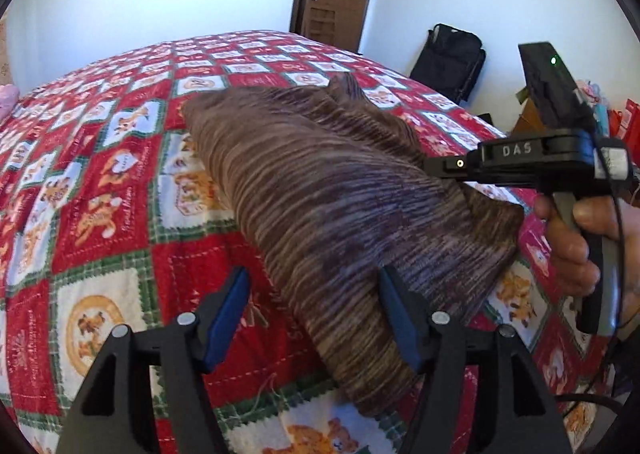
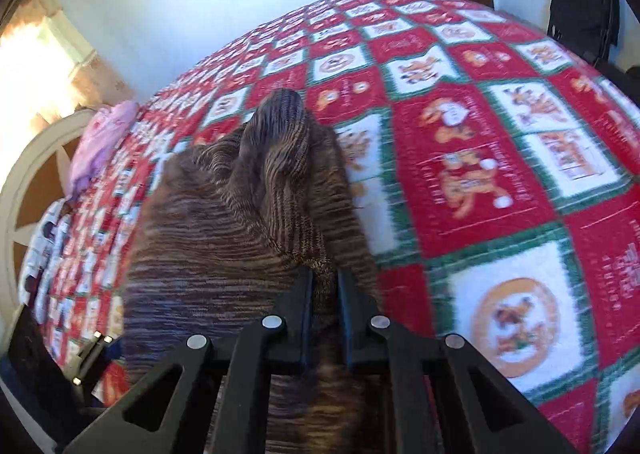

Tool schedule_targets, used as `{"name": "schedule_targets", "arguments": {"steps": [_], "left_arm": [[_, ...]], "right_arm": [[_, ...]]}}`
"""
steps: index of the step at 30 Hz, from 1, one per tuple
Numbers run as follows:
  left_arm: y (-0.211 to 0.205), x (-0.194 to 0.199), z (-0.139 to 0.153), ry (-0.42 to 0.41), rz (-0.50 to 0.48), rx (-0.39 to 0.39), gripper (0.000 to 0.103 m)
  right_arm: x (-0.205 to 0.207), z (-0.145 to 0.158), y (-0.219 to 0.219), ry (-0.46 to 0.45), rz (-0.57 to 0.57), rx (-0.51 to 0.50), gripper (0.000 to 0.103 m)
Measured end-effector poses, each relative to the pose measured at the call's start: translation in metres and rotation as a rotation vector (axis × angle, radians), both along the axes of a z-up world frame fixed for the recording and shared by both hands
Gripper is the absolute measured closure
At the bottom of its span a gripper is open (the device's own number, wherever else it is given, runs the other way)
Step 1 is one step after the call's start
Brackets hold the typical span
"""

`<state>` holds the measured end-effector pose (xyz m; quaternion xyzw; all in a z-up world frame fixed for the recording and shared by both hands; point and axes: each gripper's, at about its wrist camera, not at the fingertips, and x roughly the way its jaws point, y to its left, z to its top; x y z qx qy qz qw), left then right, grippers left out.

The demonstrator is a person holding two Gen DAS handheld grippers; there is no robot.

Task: Fold small clothes
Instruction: 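Lay the folded sweater down and open both grippers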

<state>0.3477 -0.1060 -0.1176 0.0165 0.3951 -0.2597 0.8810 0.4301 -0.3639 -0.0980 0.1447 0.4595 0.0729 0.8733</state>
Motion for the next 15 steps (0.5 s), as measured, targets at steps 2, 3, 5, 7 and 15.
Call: {"name": "schedule_targets", "arguments": {"steps": [2, 3, 5, 7, 15], "left_arm": [[0.001, 0.001, -0.002, 0.014, -0.008, -0.012, 0.032], [0.002, 0.002, -0.004, 0.025, -0.012, -0.020, 0.031], [0.004, 0.002, -0.005, 0.036, -0.015, -0.041, 0.029], [0.005, 0.002, -0.006, 0.040, -0.014, -0.052, 0.028], [0.008, -0.002, -0.008, 0.037, -0.008, -0.074, 0.022]], "right_arm": [[-0.002, 0.011, 0.001, -0.033, 0.024, 0.011, 0.090], [-0.001, 0.019, 0.001, -0.058, 0.031, 0.006, 0.084], [0.004, 0.033, 0.006, -0.108, 0.057, -0.009, 0.053], [0.016, 0.044, 0.018, -0.157, 0.098, 0.005, 0.050], [0.089, 0.010, 0.049, 0.000, 0.182, -0.087, 0.050]]}}
